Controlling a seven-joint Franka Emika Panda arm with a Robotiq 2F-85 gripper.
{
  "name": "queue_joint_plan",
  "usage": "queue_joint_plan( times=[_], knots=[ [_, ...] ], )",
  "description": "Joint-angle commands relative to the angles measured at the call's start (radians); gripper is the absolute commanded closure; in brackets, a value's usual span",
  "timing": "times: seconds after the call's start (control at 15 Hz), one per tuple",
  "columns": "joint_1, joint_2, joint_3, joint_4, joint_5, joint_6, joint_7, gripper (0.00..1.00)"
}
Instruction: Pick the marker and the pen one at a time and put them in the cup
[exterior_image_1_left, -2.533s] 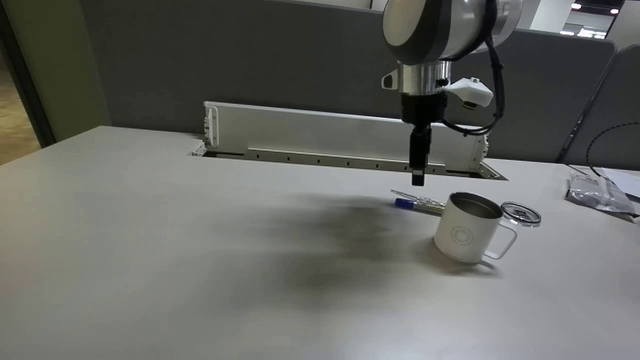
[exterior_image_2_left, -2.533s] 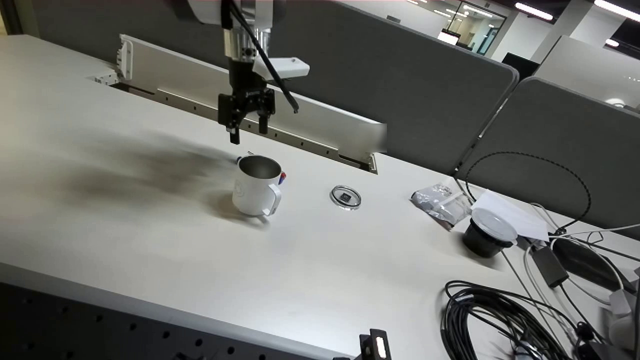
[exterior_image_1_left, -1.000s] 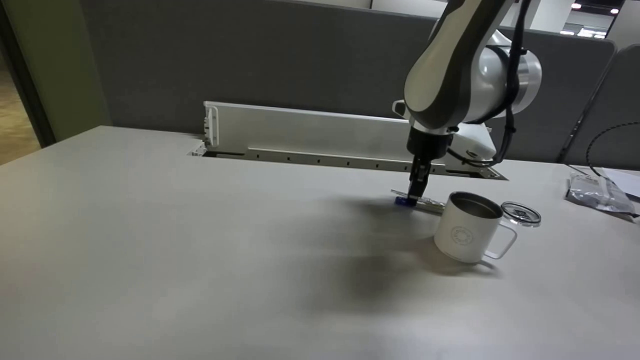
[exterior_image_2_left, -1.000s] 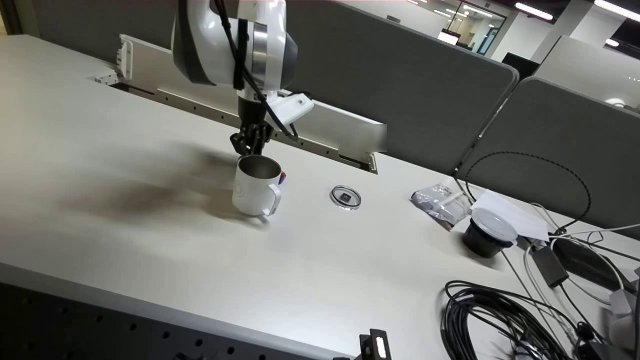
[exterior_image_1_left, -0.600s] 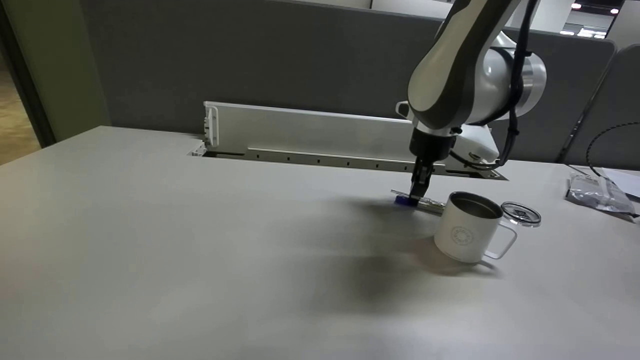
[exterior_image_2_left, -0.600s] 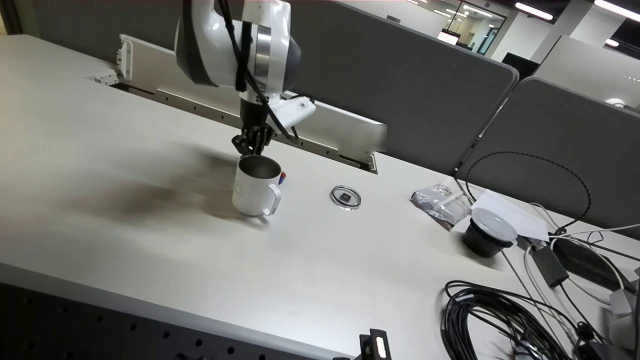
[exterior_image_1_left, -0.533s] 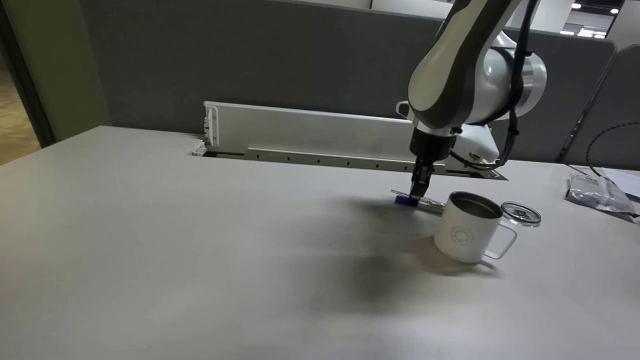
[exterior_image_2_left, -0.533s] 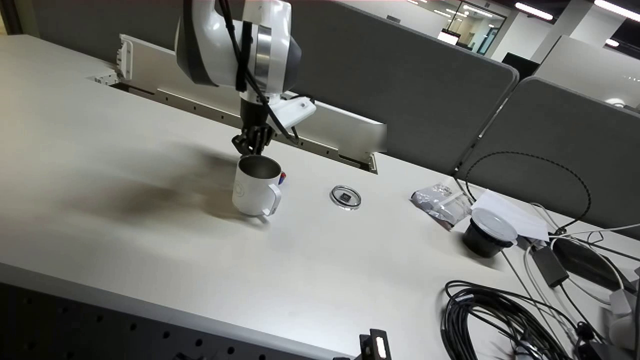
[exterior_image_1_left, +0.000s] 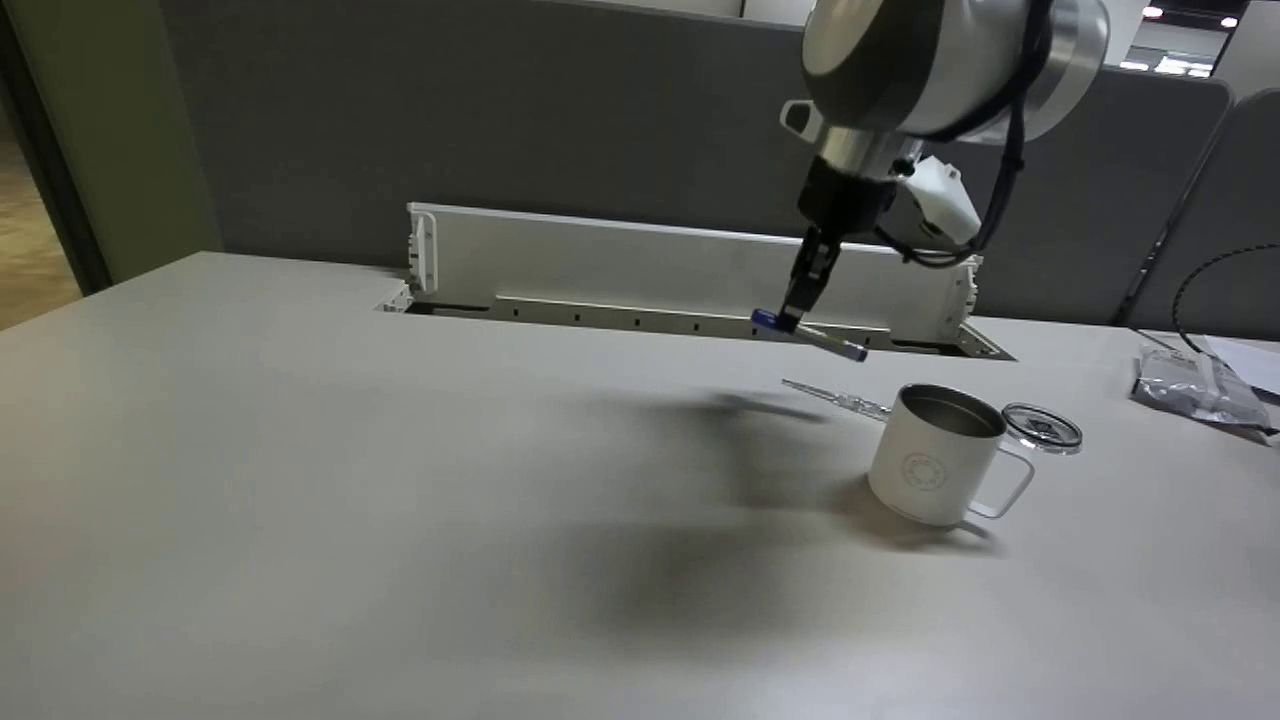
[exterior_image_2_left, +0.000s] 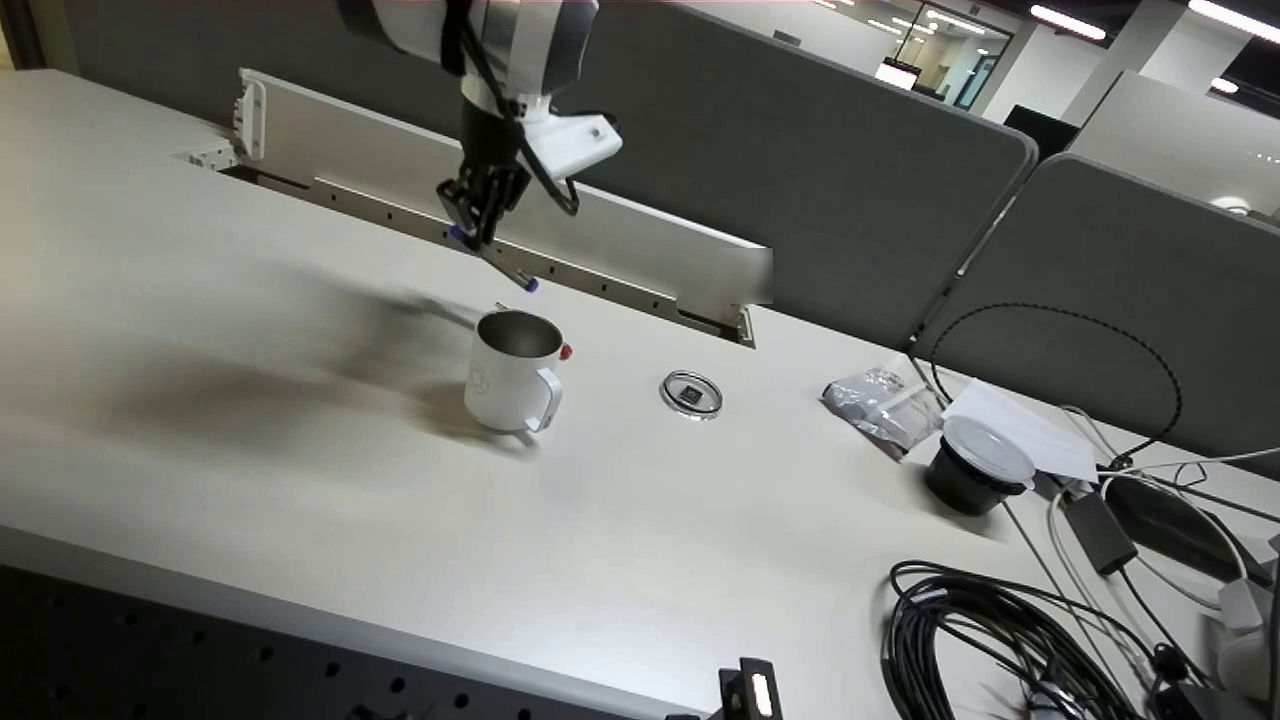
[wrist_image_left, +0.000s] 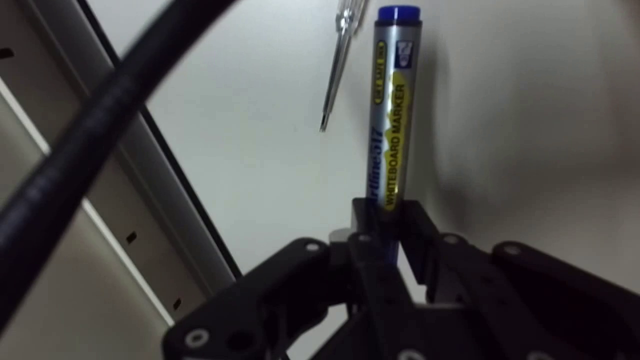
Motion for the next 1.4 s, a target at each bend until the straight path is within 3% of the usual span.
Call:
queue_joint_plan(
  times=[0.0,0.2,0.33,0.4,0.47,0.8,0.87,1.07,1.33],
  knots=[
    [-0.234,-0.186,0.239,-0.207,0.157,-0.015,-0.173,0.93],
    [-0.455,-0.247,0.475,-0.311,0.452,-0.056,-0.417,0.93],
    [-0.591,-0.311,0.566,-0.371,0.568,-0.116,-0.479,0.93],
    [-0.454,-0.233,0.473,-0.291,0.523,-0.075,-0.452,0.93],
    [-0.487,-0.253,0.490,-0.309,0.541,-0.086,-0.474,0.70],
    [-0.438,-0.238,0.462,-0.299,0.539,-0.080,-0.472,0.70],
    [-0.436,-0.238,0.461,-0.299,0.539,-0.080,-0.472,0.93],
    [-0.589,-0.225,0.611,-0.378,0.631,0.087,-0.596,0.93],
    [-0.828,-0.142,0.820,-0.460,0.675,0.214,-0.690,0.93]
  ],
)
